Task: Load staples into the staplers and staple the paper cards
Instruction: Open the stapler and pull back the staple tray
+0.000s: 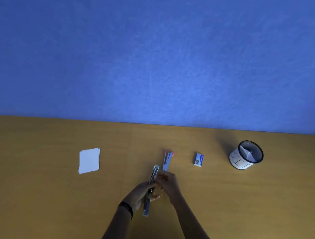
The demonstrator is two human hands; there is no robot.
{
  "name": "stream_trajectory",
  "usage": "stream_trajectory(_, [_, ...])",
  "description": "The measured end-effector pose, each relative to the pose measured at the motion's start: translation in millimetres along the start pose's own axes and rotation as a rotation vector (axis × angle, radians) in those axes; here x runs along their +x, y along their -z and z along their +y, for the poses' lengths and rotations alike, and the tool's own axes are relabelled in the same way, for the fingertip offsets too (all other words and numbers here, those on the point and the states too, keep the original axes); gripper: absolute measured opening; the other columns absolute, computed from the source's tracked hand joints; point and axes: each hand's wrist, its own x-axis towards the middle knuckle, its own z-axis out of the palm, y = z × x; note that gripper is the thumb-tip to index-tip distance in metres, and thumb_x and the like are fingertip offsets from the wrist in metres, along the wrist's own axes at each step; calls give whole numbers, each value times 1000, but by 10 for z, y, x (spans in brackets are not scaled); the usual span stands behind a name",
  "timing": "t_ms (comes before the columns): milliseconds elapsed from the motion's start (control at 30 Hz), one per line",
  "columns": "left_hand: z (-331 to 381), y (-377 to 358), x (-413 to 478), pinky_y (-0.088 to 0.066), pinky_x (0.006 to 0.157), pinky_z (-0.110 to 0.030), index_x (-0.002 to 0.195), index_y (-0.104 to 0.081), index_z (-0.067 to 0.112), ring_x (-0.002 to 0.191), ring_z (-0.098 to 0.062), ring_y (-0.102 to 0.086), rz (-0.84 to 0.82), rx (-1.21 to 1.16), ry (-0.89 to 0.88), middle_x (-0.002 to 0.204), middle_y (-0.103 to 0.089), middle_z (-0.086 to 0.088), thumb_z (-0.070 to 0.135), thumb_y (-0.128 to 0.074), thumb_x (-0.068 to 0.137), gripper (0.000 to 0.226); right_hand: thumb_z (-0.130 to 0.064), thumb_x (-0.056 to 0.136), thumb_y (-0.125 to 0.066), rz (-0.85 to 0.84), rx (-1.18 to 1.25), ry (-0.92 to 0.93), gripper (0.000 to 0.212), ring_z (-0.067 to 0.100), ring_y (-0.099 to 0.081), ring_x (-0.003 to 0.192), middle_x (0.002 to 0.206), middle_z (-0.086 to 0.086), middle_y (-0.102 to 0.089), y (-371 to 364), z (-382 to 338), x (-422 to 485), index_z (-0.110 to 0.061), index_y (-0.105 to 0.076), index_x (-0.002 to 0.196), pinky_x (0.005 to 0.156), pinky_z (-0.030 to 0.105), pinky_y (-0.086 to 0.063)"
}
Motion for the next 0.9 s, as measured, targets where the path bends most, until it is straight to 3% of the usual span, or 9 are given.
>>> stream_trajectory(100, [42, 18, -58, -56, 72, -30, 89, -62, 9, 52, -8, -50, -50, 56, -31, 61, -52, 3, 14, -52, 95, 13, 2, 81, -62, 1, -56, 2, 15, -3, -45, 45, 63, 7, -54, -98, -25, 63, 18, -62, 81, 45, 12, -35])
stream_trajectory(233, [107, 4, -98, -51, 66, -29, 91, -57, 12, 54, -9, -43, -83, 157, -49, 63, -49, 4, 18, -49, 96, 11, -5, 80, -68, 44, -95, -3, 21, 16, -53, 65, 74, 13, -61, -185, -67, 152, 14, -65, 88, 58, 26, -39])
stream_trajectory(367, [112, 36, -81, -44, 58, -23, 85, -56, 17, 55, -9, -44, -141, 236, -90, 66, -49, 6, 26, -51, 94, 14, -3, 81, -67, 27, -92, -45, 16, 10, -50, 55, 72, 12, -60, -239, -64, 209, 12, -66, 88, 53, 23, -39])
stream_trajectory(467, [99, 16, -39, -32, 52, -22, 82, -50, 17, 54, -10, -33, -137, 240, -130, 64, -40, 6, 26, -51, 95, 16, -1, 83, -65, 14, -62, -76, 7, 3, -50, 45, 60, 4, -56, -260, -58, 231, 6, -66, 83, 46, 16, -41])
stream_trajectory(533, [83, -20, -11, -26, 53, -23, 81, -45, 15, 55, -11, -28, -98, 247, -141, 63, -35, 5, 19, -46, 97, 16, -3, 83, -65, 0, -73, -78, 8, 5, -48, 42, 55, 3, -52, -275, -55, 240, 4, -65, 79, 41, 16, -40])
stream_trajectory(667, [41, -48, -15, -36, 55, -13, 79, -48, 10, 61, -10, -39, 77, 354, -206, 67, -44, 1, 9, -42, 95, 17, -5, 83, -66, 6, -88, -92, 12, 11, -52, 48, 62, 10, -59, -292, -53, 264, 6, -66, 85, 42, 20, -44])
stream_trajectory(767, [40, -47, 13, -36, 60, -20, 86, -61, 4, 68, -12, -46, 248, 345, -267, 75, -54, -4, 8, -51, 91, 12, -4, 83, -65, 27, -70, -84, 14, 14, -54, 54, 66, 10, -60, -283, -67, 299, 8, -65, 92, 48, 22, -47])
stream_trajectory(833, [58, -58, 26, -33, 59, -23, 89, -62, -4, 67, -14, -44, 302, 367, -290, 75, -54, -11, 7, -52, 91, 16, -4, 84, -64, 37, -49, -94, 12, 13, -53, 52, 61, 6, -58, -268, -75, 314, 6, -65, 91, 43, 17, -46])
stream_trajectory(900, [81, -64, 34, -38, 63, -29, 89, -65, -5, 71, -18, -50, 324, 392, -347, 80, -60, -18, 2, -53, 89, 14, -3, 84, -65, 54, -27, -108, 6, 15, -54, 52, 62, 8, -57, -253, -60, 333, 2, -64, 87, 47, 22, -47])
